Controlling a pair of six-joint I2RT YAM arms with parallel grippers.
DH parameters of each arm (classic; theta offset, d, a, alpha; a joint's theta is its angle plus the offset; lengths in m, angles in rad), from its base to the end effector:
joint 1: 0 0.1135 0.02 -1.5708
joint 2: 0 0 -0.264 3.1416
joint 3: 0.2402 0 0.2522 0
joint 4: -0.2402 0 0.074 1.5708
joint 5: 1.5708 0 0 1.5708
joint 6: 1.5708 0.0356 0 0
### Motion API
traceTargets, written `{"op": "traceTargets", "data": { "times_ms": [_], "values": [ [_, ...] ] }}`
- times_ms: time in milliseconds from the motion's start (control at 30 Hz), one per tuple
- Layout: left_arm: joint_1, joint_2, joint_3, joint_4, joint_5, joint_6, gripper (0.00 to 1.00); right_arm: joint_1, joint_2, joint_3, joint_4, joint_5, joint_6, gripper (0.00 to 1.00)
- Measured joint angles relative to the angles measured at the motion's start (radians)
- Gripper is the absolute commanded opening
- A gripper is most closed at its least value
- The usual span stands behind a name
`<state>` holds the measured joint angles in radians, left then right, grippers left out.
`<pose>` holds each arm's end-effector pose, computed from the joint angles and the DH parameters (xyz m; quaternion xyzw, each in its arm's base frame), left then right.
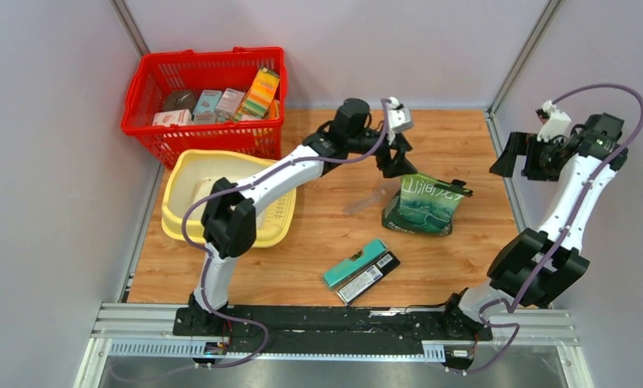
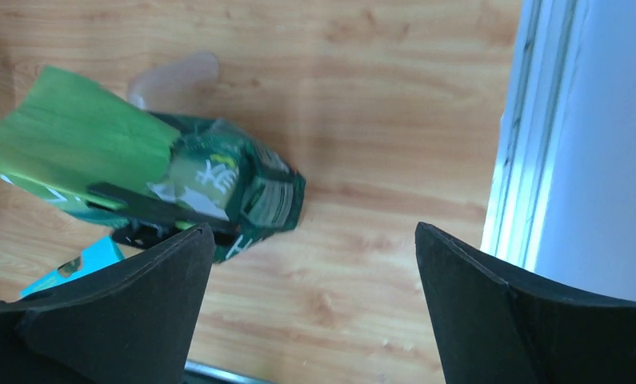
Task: Fill the litter box with clean litter
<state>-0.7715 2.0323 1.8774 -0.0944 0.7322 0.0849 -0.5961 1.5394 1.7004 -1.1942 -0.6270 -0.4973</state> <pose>0.3320 -0.3561 0.3466 0.5060 0.5794 -0.4590 0.4445 0.2571 -0.1492 0.3875 -0.0365 0.9200 0.1226 0.3704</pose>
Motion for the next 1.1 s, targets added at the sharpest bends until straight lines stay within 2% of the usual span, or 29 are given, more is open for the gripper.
{"op": "traceTargets", "data": {
  "times_ms": [100,200,300,333,500,733,1100],
  "values": [
    [-0.053,0.065,0.03,0.035,0.013,-0.013,0.79,-0.05,-0.013,-0.105,-0.023,-0.006,0.008,1.0],
    [-0.09,0.1,0.022,0.055,0.018,-0.013,0.74,-0.058,-0.017,-0.24,-0.043,-0.04,0.04,1.0],
    [-0.105,0.108,-0.006,0.055,0.017,-0.002,0.49,-0.057,-0.017,-0.344,-0.056,-0.125,0.088,1.0],
    [-0.103,0.108,-0.013,0.05,0.015,0.003,0.35,-0.057,-0.017,-0.374,-0.058,-0.164,0.106,1.0],
    [-0.088,0.108,-0.029,0.001,0.011,0.058,0.01,-0.048,0.006,-0.495,-0.015,-0.308,0.191,1.0],
    [-0.076,0.066,-0.069,-0.049,-0.002,0.111,0.0,0.078,0.048,-0.507,0.047,-0.384,0.25,1.0],
    [-0.013,-0.18,-0.29,-0.249,-0.028,0.232,0.0,0.371,0.049,-0.509,0.107,-0.492,0.317,1.0]
  ]
}}
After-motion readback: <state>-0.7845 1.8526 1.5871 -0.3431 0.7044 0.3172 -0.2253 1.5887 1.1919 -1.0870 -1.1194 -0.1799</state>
